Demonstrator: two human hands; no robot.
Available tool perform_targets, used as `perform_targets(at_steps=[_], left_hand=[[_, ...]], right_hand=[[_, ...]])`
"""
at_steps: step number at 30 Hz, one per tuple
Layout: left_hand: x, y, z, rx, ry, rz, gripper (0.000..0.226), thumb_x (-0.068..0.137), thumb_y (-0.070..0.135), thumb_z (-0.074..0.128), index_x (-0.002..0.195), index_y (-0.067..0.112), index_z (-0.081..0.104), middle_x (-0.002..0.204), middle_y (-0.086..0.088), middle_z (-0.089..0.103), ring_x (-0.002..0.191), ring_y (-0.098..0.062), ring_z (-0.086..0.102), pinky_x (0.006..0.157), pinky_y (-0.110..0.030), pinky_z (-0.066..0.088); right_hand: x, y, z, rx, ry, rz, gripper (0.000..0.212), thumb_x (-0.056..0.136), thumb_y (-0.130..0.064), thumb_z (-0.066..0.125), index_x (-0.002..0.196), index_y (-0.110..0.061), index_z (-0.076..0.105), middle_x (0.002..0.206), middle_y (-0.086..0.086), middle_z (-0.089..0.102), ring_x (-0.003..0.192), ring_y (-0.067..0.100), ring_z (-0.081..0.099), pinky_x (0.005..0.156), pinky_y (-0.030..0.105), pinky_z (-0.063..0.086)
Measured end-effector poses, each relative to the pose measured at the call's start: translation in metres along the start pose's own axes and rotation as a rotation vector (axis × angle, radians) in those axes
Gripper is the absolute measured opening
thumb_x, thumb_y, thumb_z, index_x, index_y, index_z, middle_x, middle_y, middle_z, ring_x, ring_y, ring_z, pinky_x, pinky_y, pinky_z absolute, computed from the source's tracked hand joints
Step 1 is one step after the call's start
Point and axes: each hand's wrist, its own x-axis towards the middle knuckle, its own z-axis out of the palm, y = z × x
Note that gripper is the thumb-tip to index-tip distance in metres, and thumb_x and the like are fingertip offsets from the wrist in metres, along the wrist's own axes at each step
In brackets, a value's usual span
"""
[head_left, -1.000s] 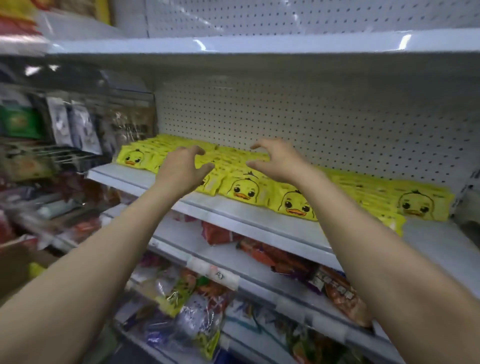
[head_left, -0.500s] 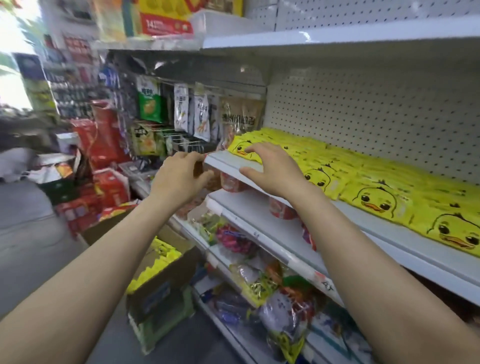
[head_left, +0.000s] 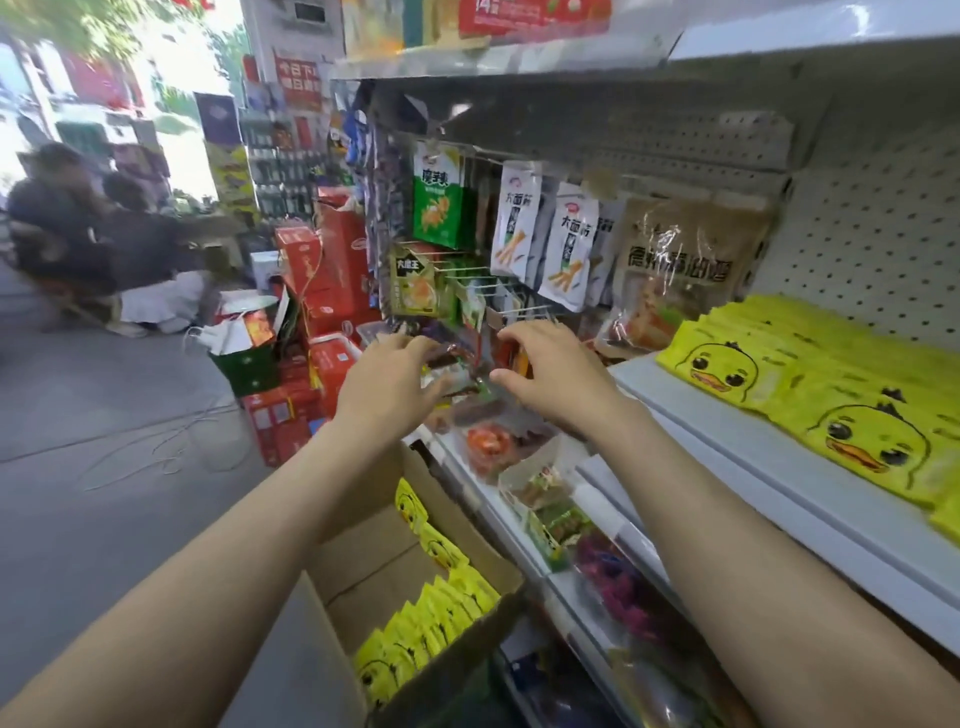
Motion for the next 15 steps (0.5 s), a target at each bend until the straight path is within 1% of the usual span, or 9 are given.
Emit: perform_targets(at_steps=[2, 4, 8, 10, 13, 15], left_hand=[[0.024, -0.027, 0.011, -0.001, -0.021, -0.026, 0.049, 0.091, 0.049, 0.057, 0.133, 0.026, 0.051, 0.122, -0.009, 0.057, 0.113, -0.032, 0.054, 0.087, -0.048, 0.051], [0.045, -0.055, 0.026, 0.005, -0.054, -0.034, 0.048, 0.090, 0.048, 0.057, 0.134, 0.030, 0.048, 0.123, -0.009, 0.056, 0.113, -0.033, 0.054, 0.086, -0.049, 0.052], [0.089, -0.115, 0.068, 0.003, -0.137, -0.042, 0.048, 0.091, 0.048, 0.056, 0.131, 0.023, 0.052, 0.128, -0.008, 0.054, 0.117, -0.032, 0.051, 0.088, -0.049, 0.050], [0.112, -0.144, 0.096, -0.018, -0.190, -0.025, 0.046, 0.091, 0.047, 0.056, 0.130, 0.023, 0.053, 0.126, -0.008, 0.054, 0.116, -0.032, 0.051, 0.089, -0.048, 0.050], [0.143, -0.183, 0.147, -0.052, -0.279, 0.061, 0.045, 0.090, 0.044, 0.057, 0.129, 0.021, 0.055, 0.125, -0.010, 0.056, 0.113, -0.034, 0.055, 0.091, -0.045, 0.048], [0.156, -0.202, 0.179, -0.075, -0.362, 0.089, 0.047, 0.089, 0.045, 0.060, 0.129, 0.022, 0.055, 0.125, -0.011, 0.056, 0.111, -0.035, 0.056, 0.090, -0.043, 0.049]], right_hand=[[0.038, -0.002, 0.021, -0.007, -0.028, -0.003, 0.051, 0.092, -0.052, 0.056, 0.136, -0.029, 0.046, 0.140, -0.004, 0.048, 0.130, 0.020, 0.042, 0.097, 0.041, 0.047], [0.071, -0.003, 0.046, -0.016, -0.068, 0.000, 0.051, 0.093, -0.051, 0.055, 0.138, -0.028, 0.046, 0.141, -0.003, 0.048, 0.132, 0.021, 0.041, 0.100, 0.040, 0.044], [0.127, 0.000, 0.103, -0.019, -0.139, 0.064, 0.053, 0.093, -0.053, 0.055, 0.138, -0.027, 0.046, 0.142, -0.002, 0.047, 0.132, 0.022, 0.041, 0.101, 0.040, 0.044], [0.149, 0.003, 0.135, -0.026, -0.176, 0.119, 0.054, 0.093, -0.053, 0.055, 0.139, -0.026, 0.045, 0.143, 0.000, 0.046, 0.133, 0.022, 0.040, 0.103, 0.040, 0.042], [0.170, 0.008, 0.187, -0.030, -0.253, 0.241, 0.056, 0.093, -0.052, 0.056, 0.141, -0.024, 0.044, 0.144, 0.001, 0.047, 0.134, 0.024, 0.039, 0.100, 0.041, 0.045], [0.176, 0.011, 0.223, -0.011, -0.325, 0.319, 0.055, 0.094, -0.049, 0.056, 0.141, -0.024, 0.044, 0.142, 0.003, 0.048, 0.132, 0.026, 0.041, 0.099, 0.041, 0.045]])
